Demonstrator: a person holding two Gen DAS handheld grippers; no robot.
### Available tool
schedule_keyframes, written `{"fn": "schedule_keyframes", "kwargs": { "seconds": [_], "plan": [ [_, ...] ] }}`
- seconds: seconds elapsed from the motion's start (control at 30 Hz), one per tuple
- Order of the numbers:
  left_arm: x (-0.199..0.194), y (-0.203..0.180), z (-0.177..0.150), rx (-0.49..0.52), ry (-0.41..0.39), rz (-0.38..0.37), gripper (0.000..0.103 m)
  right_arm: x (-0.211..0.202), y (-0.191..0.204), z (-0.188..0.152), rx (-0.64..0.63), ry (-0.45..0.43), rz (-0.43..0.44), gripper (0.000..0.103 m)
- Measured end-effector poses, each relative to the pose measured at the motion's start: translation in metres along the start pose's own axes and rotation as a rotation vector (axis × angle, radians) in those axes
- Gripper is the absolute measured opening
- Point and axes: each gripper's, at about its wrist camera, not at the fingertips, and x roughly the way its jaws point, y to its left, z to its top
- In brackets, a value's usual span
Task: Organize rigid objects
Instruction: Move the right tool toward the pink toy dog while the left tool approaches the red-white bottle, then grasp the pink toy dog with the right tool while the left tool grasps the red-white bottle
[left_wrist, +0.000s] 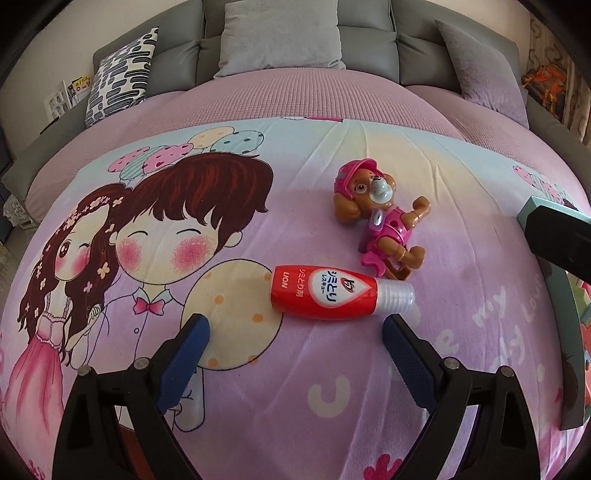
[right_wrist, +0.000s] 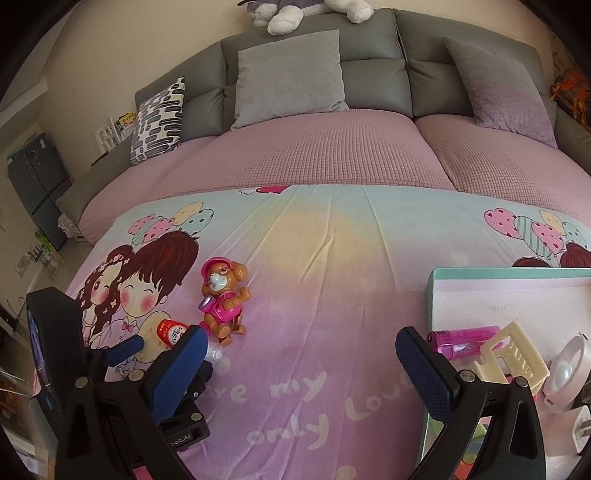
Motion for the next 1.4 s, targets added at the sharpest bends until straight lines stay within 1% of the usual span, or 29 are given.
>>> {"fn": "schedule_keyframes", "kwargs": {
  "seconds": [0.07,0.23,0.63,0.77,0.97,1.13,1.23,1.3,1.37,1.4],
  "plan": [
    [0.001,-0.003,0.001,0.025,-0.004,-0.001,0.095,0.004,0.001,0.002,-0.003,0.008,0.004,0.103],
    [0.001,-0.008,0.002,0.039,-0.004,-0.057,0.095,0.007,0.003,0.005,-0.017,0.007,-0.008,0.103],
    [0.007,-0.006,0.008,-0.004,-0.026,-0.056,0.095,0.020,0.007,0.009,-0.032,0.030,-0.010,0.103],
    [0.006,-0.009,0.010,0.002,-0.034,-0.075,0.095,0.025,0.008,0.012,-0.037,0.041,-0.010,0.103],
    [0.006,-0.001,0.012,-0.054,-0.042,-0.099,0.095,0.033,0.010,0.014,-0.040,0.052,-0.011,0.103],
    [0.005,0.002,0.012,-0.062,-0.043,-0.104,0.095,0.038,0.016,0.017,-0.057,0.058,-0.009,0.103],
    [0.003,0.003,0.011,-0.067,-0.045,-0.112,0.092,0.041,0.021,0.020,-0.071,0.060,-0.009,0.103],
    [0.001,0.006,0.010,-0.073,-0.050,-0.113,0.084,0.044,0.024,0.020,-0.079,0.064,-0.008,0.103],
    [0.000,0.008,0.010,-0.081,-0.054,-0.116,0.080,0.048,0.027,0.021,-0.086,0.071,-0.006,0.103],
    [-0.001,0.010,0.010,-0.085,-0.055,-0.117,0.080,0.050,0.028,0.021,-0.089,0.075,-0.006,0.103]
  ]
}}
